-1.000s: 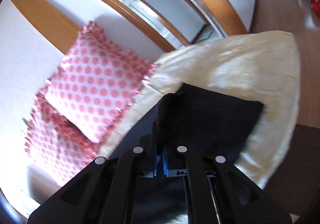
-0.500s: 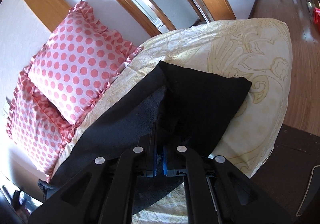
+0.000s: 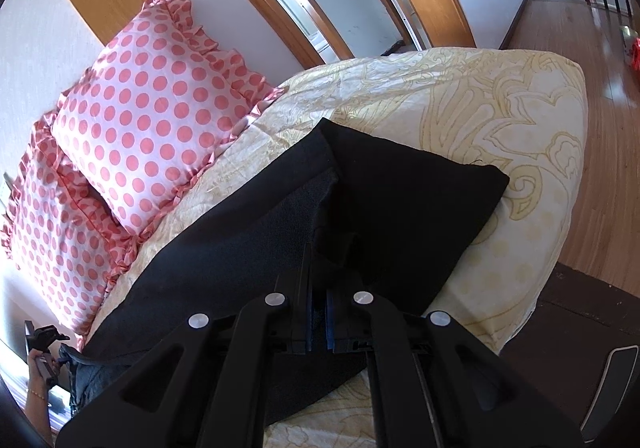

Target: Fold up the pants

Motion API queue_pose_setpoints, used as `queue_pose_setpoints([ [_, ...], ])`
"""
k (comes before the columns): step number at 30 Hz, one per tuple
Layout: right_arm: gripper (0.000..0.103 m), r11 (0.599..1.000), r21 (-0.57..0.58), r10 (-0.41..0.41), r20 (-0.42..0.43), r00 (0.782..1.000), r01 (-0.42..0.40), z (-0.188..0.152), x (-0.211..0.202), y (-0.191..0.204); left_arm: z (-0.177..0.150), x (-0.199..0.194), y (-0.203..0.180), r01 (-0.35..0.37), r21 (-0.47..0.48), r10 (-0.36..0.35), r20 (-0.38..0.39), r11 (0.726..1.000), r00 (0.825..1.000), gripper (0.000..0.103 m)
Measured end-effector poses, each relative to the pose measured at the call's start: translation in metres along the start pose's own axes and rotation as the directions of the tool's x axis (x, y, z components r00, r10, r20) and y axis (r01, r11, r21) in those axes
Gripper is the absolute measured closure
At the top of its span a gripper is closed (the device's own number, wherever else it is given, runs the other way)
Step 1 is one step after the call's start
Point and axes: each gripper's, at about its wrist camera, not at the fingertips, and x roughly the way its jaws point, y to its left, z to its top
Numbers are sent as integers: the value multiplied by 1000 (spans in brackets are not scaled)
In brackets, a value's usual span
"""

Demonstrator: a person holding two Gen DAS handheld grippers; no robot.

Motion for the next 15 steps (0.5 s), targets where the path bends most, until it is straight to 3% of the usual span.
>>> queue_pose_setpoints([
  [2,99,1000,-7,-6,2,1000,6,0,0,1,-1,9,6,-7,-15,6,-37,1000,999,67],
  [3,99,1000,-11,-9,4,1000,9,0,1,2,-3,12,11,26,-40,-28,-52,999,998,88],
  [5,99,1000,-13,-10,5,1000,10,0,1,2,-8,9,25,90,-103,-94,-33,991,995,92],
  [7,99,1000,-12,-7,2,1000,7,0,1,2,-13,-1,33,115,-112,-116,-1,987,993,95],
  [11,99,1000,1,6,-6,1000,-6,2,2,1,-25,-43,45,157,-61,-152,85,986,985,95],
  [15,99,1000,13,25,-4,1000,-25,7,2,-1,-52,-112,71,240,-4,-235,174,971,956,96],
])
